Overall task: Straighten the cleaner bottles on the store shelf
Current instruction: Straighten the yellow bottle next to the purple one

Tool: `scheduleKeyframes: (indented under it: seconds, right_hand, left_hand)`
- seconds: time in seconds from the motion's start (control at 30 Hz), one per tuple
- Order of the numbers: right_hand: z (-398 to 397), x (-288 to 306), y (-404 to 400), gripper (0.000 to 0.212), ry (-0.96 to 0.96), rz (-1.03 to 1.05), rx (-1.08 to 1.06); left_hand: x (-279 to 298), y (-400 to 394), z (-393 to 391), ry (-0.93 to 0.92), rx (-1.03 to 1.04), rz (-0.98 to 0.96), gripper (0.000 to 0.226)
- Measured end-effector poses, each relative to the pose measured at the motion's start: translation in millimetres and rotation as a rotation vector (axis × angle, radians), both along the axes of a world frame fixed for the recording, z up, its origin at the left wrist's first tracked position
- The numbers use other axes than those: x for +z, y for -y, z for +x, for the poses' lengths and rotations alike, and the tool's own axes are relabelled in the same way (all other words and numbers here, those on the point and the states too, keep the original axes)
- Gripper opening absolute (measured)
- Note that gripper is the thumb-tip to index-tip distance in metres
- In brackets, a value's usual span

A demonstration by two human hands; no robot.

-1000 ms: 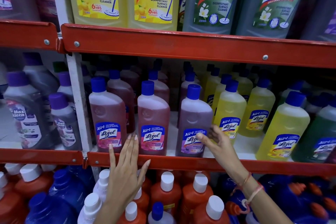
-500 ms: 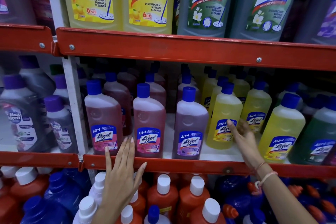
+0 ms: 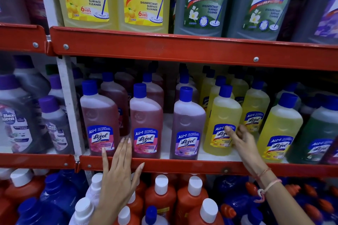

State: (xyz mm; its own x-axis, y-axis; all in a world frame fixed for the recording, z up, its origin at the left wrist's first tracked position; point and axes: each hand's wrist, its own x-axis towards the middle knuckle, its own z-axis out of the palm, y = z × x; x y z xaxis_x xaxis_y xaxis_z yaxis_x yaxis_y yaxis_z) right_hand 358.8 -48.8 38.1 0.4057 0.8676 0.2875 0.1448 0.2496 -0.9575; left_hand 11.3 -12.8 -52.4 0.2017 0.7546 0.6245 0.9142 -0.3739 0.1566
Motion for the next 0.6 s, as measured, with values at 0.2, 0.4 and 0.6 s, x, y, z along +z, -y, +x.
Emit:
scheduleKeyframes:
  seconds: [0.2,0.4,0.6]
  right_hand:
    - [-2.0,-10.8,9.6,0.105,0.006,-0.002,-0.031]
    - [-7.1,-12.0,17.7,0.057,0.040,0.011,0.021]
    - [-14.4,-7.6,28.4,0.054,0.036,0.010,0.031]
  left_hand:
    - [-0.8,-0.4,0.2,0.002,-0.002,0.006,0.075]
    - [-1.8,-2.0,-0.7,0.001,0.003,0.008,0.076]
    - [0.5,0.7,-1.1,0.008,-0.013,-0.008,0.075]
